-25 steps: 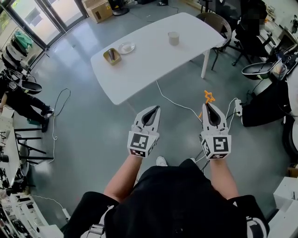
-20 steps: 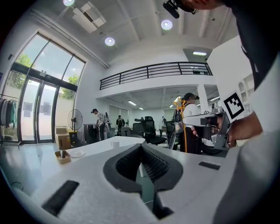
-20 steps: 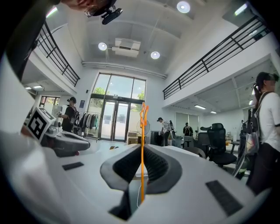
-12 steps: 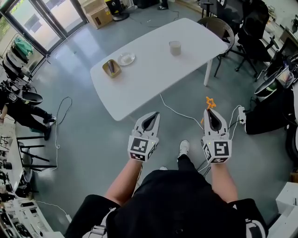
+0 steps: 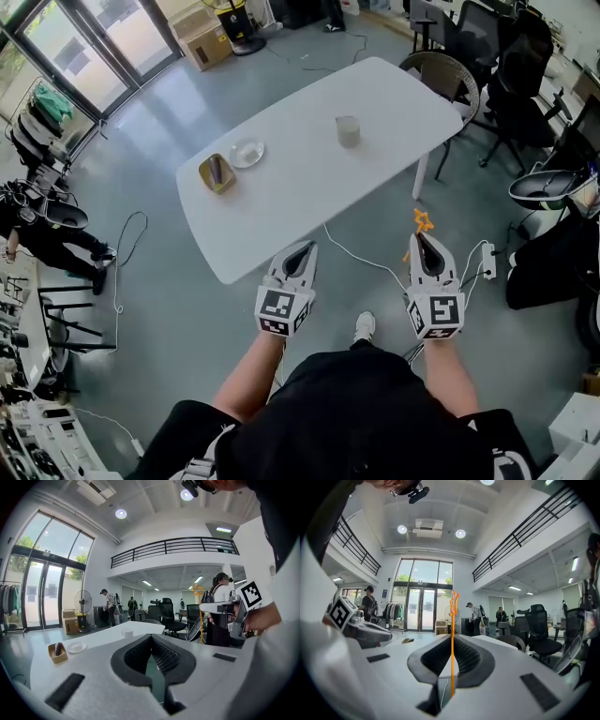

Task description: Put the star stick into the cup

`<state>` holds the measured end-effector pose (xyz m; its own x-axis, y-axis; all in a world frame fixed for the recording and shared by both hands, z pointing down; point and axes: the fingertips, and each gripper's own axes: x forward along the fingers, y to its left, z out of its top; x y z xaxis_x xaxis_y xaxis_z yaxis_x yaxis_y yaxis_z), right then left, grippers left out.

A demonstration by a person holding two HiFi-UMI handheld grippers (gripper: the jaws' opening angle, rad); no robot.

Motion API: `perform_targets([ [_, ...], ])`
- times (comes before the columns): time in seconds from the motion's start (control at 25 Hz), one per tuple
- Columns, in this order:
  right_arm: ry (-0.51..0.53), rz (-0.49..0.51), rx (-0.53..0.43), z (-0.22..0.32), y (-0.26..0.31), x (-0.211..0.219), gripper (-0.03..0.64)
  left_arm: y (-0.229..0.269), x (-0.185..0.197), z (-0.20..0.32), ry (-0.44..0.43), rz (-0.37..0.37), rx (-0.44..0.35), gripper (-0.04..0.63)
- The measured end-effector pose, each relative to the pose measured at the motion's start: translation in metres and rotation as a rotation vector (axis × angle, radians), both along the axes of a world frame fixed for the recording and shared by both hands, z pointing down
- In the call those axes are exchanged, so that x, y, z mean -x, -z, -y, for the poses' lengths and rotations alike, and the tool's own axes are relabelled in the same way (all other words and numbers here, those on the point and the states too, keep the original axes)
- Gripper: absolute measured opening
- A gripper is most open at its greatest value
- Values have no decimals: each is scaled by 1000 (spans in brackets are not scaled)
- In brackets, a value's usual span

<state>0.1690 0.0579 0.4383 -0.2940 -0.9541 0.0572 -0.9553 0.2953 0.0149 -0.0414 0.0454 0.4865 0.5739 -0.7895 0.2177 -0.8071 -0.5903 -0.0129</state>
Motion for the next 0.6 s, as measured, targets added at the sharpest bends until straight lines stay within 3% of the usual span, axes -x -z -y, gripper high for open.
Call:
perform_targets([
  [0.6,72,37,-1,107,-5,-27,21,-8,-25,88,79,31,6,11],
])
